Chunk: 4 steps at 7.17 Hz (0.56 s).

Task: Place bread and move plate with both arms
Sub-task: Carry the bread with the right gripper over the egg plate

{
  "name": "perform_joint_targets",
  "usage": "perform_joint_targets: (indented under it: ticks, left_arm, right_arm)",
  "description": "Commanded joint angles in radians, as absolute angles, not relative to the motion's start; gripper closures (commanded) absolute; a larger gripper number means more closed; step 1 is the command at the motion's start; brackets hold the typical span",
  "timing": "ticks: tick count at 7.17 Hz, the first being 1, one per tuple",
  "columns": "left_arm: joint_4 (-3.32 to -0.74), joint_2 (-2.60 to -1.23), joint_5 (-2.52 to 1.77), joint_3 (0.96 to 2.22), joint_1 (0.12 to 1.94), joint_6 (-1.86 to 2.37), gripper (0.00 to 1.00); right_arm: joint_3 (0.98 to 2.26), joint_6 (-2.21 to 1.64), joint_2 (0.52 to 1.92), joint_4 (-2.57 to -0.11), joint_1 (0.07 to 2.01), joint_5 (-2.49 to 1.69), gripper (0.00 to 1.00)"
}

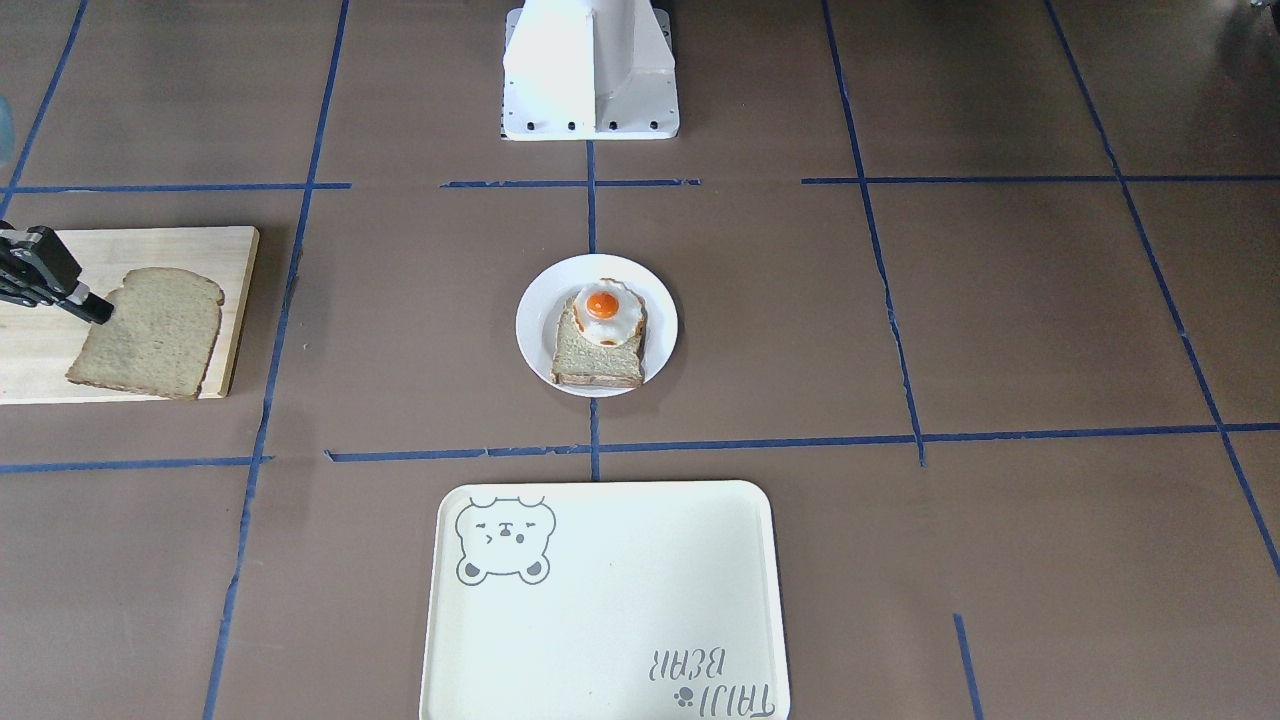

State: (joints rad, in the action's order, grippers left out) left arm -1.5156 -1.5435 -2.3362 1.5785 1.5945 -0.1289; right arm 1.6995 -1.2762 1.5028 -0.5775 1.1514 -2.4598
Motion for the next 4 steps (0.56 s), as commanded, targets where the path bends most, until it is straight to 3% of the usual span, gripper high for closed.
perform_joint_targets:
  ticks: [1,4]
  left_arm:
    - [-1.516,-1.545,-2.336,1.572,1.594,-0.127,0.0]
    - [-1.516,-1.545,-2.336,1.566,1.594,-0.129,0.0]
  right_arm:
    - [1.713,-1.536,1.325,-0.577,1.006,-2.348,1.0]
    - [1.747,-1.69,1.209,-0.589,0.641,-1.888,1.0]
